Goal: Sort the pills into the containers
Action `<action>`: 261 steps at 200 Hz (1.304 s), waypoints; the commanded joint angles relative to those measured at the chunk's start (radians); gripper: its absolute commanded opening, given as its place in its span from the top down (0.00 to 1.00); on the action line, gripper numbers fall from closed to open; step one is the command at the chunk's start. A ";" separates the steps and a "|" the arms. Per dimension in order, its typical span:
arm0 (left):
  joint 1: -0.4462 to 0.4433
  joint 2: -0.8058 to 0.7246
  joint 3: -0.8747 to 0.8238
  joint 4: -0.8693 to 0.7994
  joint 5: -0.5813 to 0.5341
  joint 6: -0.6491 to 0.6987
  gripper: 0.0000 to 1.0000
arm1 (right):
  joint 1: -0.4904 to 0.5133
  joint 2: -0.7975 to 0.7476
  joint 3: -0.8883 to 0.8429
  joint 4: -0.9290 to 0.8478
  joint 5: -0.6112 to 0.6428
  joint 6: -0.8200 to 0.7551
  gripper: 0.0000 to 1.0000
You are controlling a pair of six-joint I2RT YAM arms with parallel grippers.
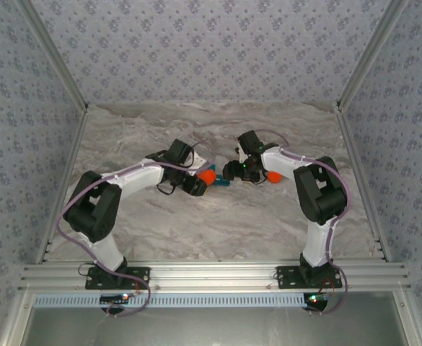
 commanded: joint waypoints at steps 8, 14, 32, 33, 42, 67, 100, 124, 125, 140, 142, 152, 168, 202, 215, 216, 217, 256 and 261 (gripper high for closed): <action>-0.011 0.018 0.044 -0.059 -0.004 0.020 1.00 | -0.002 0.026 0.005 -0.028 -0.013 0.013 0.24; -0.013 0.018 0.047 -0.061 -0.005 0.020 1.00 | -0.003 0.026 0.005 -0.029 -0.013 0.013 0.24; -0.015 0.023 0.063 -0.081 -0.004 0.025 1.00 | -0.003 0.026 0.003 -0.028 -0.013 0.012 0.24; -0.015 0.024 0.064 -0.083 -0.005 0.024 1.00 | -0.003 0.026 0.003 -0.027 -0.013 0.013 0.24; -0.016 0.029 0.074 -0.098 -0.005 0.026 1.00 | -0.002 0.026 0.005 -0.027 -0.012 0.012 0.24; -0.019 0.047 0.104 -0.136 -0.011 0.031 1.00 | -0.001 0.029 0.006 -0.027 -0.013 0.014 0.24; -0.021 0.051 0.111 -0.145 -0.022 0.028 1.00 | -0.001 0.027 0.006 -0.026 -0.013 0.015 0.24; -0.025 0.048 0.118 -0.154 -0.027 0.029 1.00 | -0.001 0.029 0.006 -0.026 -0.013 0.016 0.24; -0.025 0.048 0.118 -0.154 -0.028 0.028 1.00 | 0.000 0.029 0.006 -0.026 -0.013 0.016 0.24; -0.025 0.049 0.119 -0.159 -0.031 0.031 1.00 | 0.000 0.029 0.006 -0.026 -0.013 0.015 0.24; -0.026 0.049 0.120 -0.160 -0.032 0.032 1.00 | 0.001 0.029 0.006 -0.028 -0.013 0.016 0.24; -0.025 0.049 0.122 -0.162 -0.033 0.034 1.00 | 0.001 0.029 0.007 -0.025 -0.013 0.016 0.24; -0.024 0.051 0.123 -0.166 -0.038 0.033 1.00 | 0.001 0.029 0.008 -0.026 -0.013 0.016 0.24; -0.025 0.058 0.147 -0.197 -0.044 0.036 1.00 | 0.001 0.030 0.009 -0.027 -0.010 0.018 0.24; -0.025 0.061 0.155 -0.207 -0.047 0.036 1.00 | 0.002 0.030 0.009 -0.029 -0.010 0.016 0.24; -0.025 0.061 0.156 -0.207 -0.047 0.036 1.00 | 0.002 0.030 0.009 -0.029 -0.009 0.017 0.24; -0.025 0.063 0.157 -0.208 -0.049 0.037 1.00 | 0.002 0.029 0.009 -0.028 -0.009 0.017 0.24; -0.026 0.082 0.189 -0.242 -0.051 0.040 1.00 | 0.003 0.029 0.009 -0.030 -0.009 0.016 0.24; -0.025 0.085 0.194 -0.248 -0.052 0.039 1.00 | 0.003 0.029 0.009 -0.030 -0.009 0.016 0.24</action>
